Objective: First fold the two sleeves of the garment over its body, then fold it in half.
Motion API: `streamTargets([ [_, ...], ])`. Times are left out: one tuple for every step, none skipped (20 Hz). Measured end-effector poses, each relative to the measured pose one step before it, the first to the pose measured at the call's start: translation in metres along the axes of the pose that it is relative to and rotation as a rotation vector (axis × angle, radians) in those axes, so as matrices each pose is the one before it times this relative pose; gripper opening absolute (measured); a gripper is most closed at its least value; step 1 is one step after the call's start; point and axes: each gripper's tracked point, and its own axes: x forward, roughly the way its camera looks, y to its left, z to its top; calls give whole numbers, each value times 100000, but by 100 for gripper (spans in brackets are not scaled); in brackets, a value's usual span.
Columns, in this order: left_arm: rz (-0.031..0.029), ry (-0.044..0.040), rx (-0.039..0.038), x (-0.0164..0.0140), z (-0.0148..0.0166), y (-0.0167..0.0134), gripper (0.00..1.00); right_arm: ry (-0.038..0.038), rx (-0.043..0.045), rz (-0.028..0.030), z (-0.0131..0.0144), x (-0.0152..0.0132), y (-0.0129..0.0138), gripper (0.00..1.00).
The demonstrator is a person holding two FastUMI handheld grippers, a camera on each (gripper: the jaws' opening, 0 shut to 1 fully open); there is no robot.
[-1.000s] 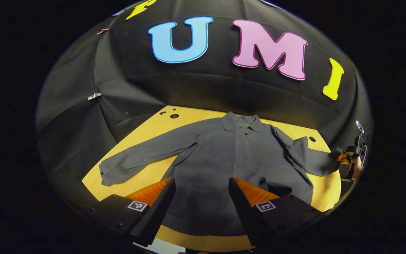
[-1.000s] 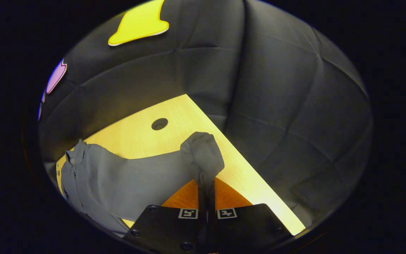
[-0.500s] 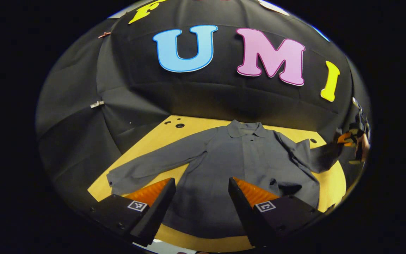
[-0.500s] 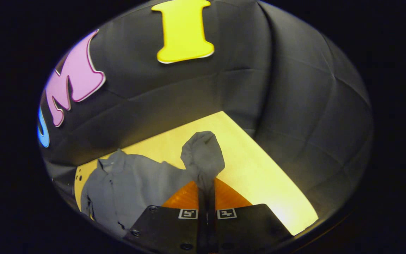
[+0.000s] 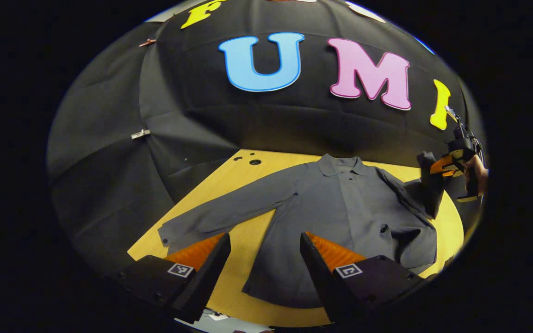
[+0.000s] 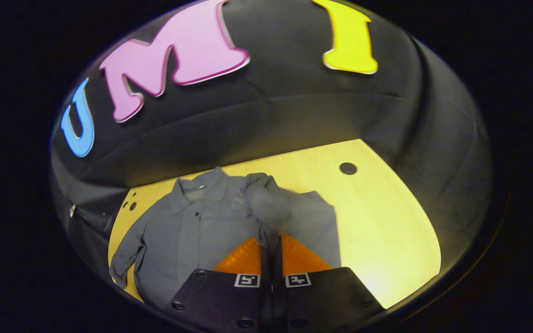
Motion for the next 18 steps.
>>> streamTargets([
  [1002,134,-948,-129,-291,713,95,669,-1850,1507,-274,249,1523,5],
  [856,174,-639,-167,-310,651,95,451,-1730,1941,-180,175,1873,5],
  [609,446,-748,-173,-449,650,95,149,-1279,1930,-129,246,1895,5],
  [467,464,-627,-63,-248,541,95,443,-1175,1901,-156,351,1727,5],
  [470,634,-287,-13,-497,658,95,598,-1153,1818,-109,228,1702,5],
  [445,632,-86,-9,-316,509,95,512,-1208,1652,-139,248,1526,5],
  [731,233,-472,130,-289,710,95,501,-1232,1553,-119,279,1543,5],
  [259,27,-976,101,-49,541,95,409,-1118,1635,-157,251,1624,5],
  [435,-6,-1066,83,-118,530,95,629,-1103,1315,-181,277,1354,5],
  [413,81,-890,202,5,531,95,779,-1013,1375,-220,419,1442,5],
  [597,175,-674,289,-123,533,95,736,-1039,1249,-242,278,1298,5],
  [403,125,-507,136,32,356,96,674,-1248,903,-281,365,1218,5],
  [206,-50,-683,261,-97,403,96,764,-1219,835,-215,429,1112,5],
  [-91,-4,-639,251,98,266,96,876,-1026,1019,-339,443,1109,5],
  [57,121,-327,74,-24,214,95,737,-736,1139,-232,532,945,5],
  [240,6,-75,128,9,315,96,957,-589,933,-270,363,913,5],
  [225,-224,-83,49,2,344,96,823,-519,714,-252,416,861,5],
  [250,-120,-262,176,-35,274,96,803,-437,589,-211,517,892,5],
])
